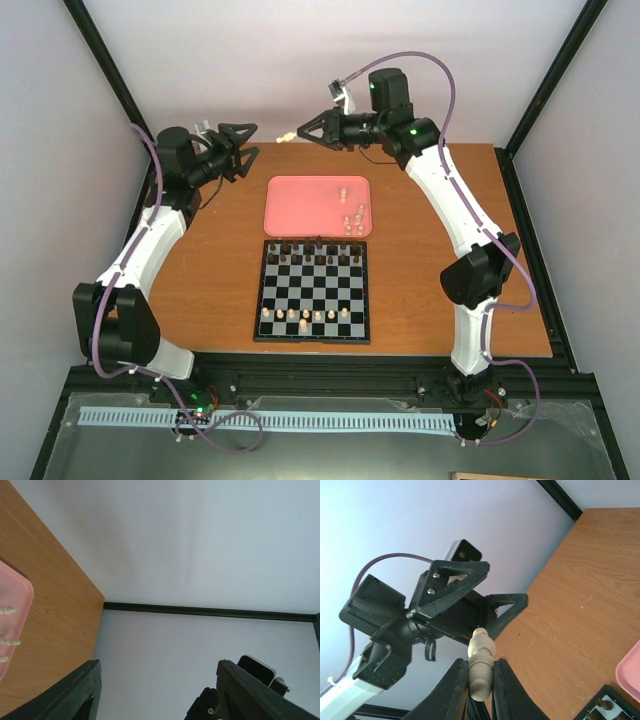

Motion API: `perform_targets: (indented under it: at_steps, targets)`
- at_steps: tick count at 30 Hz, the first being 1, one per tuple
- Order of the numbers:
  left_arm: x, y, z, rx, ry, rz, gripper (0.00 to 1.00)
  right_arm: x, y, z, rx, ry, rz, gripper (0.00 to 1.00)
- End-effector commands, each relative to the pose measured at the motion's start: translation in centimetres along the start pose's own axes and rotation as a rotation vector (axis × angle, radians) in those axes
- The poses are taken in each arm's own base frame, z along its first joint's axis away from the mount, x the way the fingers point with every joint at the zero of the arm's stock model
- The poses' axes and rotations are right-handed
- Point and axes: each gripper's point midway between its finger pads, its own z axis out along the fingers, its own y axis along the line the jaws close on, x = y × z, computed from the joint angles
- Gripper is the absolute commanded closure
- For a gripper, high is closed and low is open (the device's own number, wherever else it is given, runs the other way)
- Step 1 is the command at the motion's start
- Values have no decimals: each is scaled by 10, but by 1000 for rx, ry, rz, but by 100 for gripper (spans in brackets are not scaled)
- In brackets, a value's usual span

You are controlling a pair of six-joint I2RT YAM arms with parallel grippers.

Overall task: Set up the chess pieces on the board
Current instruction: Pick up the chess piece from the storage box.

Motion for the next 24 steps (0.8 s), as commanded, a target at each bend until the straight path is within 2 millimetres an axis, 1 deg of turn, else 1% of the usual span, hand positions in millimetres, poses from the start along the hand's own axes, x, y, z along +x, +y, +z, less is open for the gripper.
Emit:
perform_targets:
  at_steps: [1,5,12,19,24]
  targets:
    - [11,-38,7,103,35,-34,35,-10,23,-4,-72,-17,-9,90]
    - [25,-47,14,116,67,-51,38,-16,26,-3,-86,-24,-17,90]
    - [45,-60,24,136,108,-63,42,-18,19,2,-82,-25,-6,90]
    - [50,-64,22,142,113,-63,43,-18,13,6,-69,-26,-2,90]
    - [52,-65,20,142,114,-59,51,-18,10,8,-67,-25,5,89]
